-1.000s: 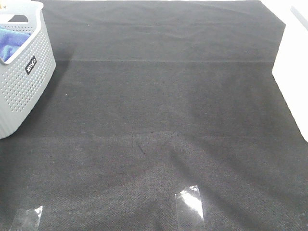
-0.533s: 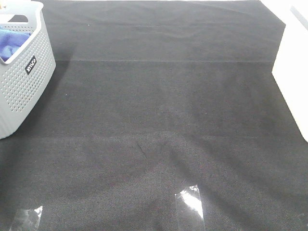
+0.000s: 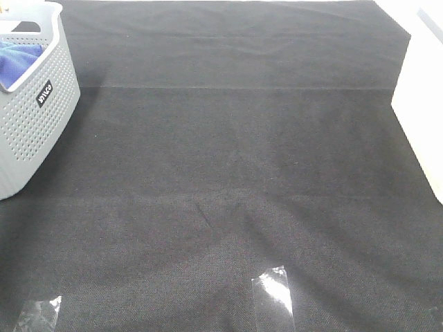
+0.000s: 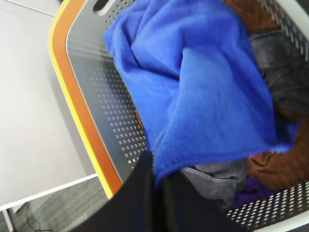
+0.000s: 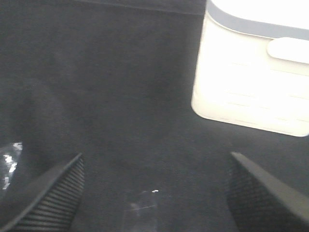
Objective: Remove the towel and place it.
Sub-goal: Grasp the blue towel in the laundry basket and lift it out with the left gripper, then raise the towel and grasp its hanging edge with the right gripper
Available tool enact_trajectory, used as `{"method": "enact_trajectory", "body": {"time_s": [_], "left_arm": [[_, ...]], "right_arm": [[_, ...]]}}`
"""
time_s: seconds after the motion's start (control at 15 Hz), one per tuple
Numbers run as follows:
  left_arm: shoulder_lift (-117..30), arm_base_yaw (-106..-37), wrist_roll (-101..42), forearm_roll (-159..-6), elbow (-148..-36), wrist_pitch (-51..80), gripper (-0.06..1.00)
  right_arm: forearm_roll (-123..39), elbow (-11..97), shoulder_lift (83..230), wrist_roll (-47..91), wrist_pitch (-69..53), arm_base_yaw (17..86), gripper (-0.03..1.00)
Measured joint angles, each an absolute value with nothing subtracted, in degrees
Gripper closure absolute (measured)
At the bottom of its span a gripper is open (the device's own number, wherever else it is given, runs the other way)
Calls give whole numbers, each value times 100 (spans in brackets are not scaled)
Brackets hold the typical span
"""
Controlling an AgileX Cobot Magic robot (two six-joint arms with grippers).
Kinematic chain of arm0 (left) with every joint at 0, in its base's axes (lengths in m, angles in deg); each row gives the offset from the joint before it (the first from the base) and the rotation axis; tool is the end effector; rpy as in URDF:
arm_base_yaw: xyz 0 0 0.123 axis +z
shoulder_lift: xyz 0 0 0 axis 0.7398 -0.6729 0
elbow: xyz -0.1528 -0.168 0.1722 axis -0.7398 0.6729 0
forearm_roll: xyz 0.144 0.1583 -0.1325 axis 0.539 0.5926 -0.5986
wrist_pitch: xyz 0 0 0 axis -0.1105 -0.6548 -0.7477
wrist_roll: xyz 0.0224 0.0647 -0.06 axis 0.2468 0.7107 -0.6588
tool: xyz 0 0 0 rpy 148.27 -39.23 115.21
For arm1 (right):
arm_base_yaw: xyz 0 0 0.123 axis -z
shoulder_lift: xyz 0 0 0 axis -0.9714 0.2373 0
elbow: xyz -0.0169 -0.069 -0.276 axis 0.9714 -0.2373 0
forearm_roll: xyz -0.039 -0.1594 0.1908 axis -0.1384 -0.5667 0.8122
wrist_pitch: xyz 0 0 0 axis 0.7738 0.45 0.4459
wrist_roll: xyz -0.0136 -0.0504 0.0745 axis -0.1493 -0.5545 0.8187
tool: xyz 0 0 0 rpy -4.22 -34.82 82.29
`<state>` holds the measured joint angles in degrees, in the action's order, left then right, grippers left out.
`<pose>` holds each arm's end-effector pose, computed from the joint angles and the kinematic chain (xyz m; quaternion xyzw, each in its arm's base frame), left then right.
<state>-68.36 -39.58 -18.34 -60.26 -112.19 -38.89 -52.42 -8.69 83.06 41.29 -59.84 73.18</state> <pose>0.3750 0.0653 0.3810 0.3141 0.8838 0.2181 0.2693 -0.0056 -0.0038 0.2772 -0.0489 0.8506 -0.0248 0.5229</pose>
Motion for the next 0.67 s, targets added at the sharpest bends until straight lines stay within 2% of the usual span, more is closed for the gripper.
{"method": "enact_trajectory", "body": {"time_s": [0.53,0.67], "left_arm": [[-6103,-3963,-1731,-6966,-11231,-3906,94],[-5839,-4141,-1553,-7103,-11231,-3894,94]], "right_arm": [[-5368,-869,8306,4129,-5984,7318,22],[-5368,-869,8306,4129,-5984,7318,22]]}}
